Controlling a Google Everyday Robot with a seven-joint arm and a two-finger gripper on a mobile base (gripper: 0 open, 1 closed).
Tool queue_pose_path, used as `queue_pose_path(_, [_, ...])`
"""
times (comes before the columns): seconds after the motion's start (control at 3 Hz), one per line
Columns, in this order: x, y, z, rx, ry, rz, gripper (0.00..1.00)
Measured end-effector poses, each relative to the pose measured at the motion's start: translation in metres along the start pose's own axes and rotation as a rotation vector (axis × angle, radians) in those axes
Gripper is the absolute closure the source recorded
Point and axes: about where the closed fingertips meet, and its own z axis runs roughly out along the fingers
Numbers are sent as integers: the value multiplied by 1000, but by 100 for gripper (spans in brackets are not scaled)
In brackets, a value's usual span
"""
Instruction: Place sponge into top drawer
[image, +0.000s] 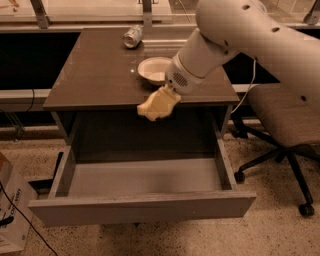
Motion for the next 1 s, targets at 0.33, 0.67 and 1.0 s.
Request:
queue_pose_path(0.33, [38, 22, 3, -14, 58, 90, 100])
queue_pose_path(0.67, [66, 29, 30, -40, 67, 157, 100])
queue_pose_path(1.0, [102, 32, 83, -82, 85, 249, 100])
